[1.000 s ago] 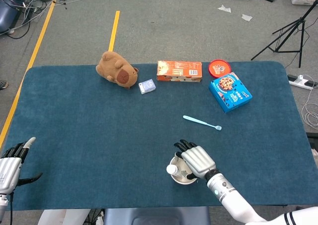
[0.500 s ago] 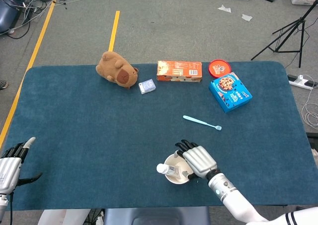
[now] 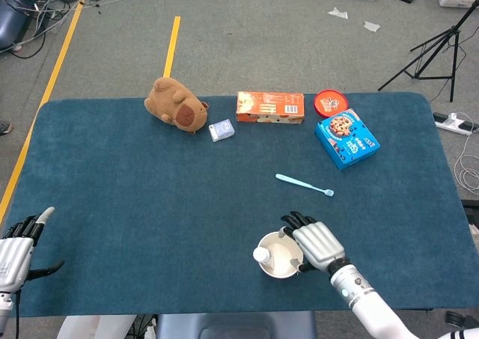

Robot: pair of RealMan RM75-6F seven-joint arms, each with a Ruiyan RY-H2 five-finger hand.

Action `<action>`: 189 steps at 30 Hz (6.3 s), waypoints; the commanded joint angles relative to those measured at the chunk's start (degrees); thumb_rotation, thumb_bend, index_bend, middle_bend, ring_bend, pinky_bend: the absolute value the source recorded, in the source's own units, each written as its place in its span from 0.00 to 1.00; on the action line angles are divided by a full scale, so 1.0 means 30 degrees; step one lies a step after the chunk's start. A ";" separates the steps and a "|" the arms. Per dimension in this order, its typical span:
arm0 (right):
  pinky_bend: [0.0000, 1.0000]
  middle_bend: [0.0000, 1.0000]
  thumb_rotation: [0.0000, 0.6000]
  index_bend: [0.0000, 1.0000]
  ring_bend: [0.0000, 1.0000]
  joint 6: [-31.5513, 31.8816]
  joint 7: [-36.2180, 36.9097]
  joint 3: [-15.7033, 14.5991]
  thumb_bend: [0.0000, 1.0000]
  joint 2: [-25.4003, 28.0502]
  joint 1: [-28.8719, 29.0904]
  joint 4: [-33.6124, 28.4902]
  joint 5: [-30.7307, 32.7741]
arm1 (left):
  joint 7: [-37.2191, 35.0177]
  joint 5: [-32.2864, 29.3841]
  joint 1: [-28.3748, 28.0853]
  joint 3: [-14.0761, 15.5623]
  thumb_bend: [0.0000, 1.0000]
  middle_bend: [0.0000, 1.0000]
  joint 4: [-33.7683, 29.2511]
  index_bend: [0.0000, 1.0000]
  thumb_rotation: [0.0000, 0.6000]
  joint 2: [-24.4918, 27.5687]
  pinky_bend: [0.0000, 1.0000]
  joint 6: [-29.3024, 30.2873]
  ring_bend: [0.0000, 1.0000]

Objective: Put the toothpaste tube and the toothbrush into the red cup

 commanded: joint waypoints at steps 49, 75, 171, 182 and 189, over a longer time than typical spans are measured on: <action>0.19 0.12 1.00 0.32 0.00 0.1663 0.2924 0.3359 0.21 -0.1374 -0.2102 0.5072 -0.3155 | -0.0053 -0.0046 -0.0017 -0.0011 0.00 0.19 -0.0001 0.04 1.00 -0.0004 0.23 -0.0029 0.17; 0.19 0.11 1.00 0.32 0.00 0.0727 0.3743 0.5516 0.22 -0.5267 -0.1642 1.2145 -0.0290 | -0.0208 -0.0030 0.0008 -0.0026 0.00 0.19 -0.0063 0.04 1.00 0.0083 0.23 0.0031 0.17; 0.19 0.10 1.00 0.45 0.00 -0.2596 -0.0062 0.8333 0.28 -1.3196 0.1646 2.3022 0.5820 | -0.0937 0.0141 0.0074 -0.0041 0.00 0.19 -0.0232 0.09 1.00 0.0455 0.23 0.0182 0.17; 0.19 0.08 1.00 0.45 0.00 -0.2524 -0.0159 0.7993 0.28 -1.3241 0.1455 2.3217 0.5123 | -0.0946 0.0111 0.0069 -0.0046 0.00 0.19 -0.0229 0.12 1.00 0.0456 0.23 0.0154 0.17; 0.19 0.08 1.00 0.40 0.00 -0.2489 -0.0105 0.7753 0.28 -1.3260 0.1316 2.3324 0.4489 | -0.0912 0.0063 0.0056 -0.0053 0.00 0.19 -0.0214 0.13 1.00 0.0453 0.23 0.0106 0.17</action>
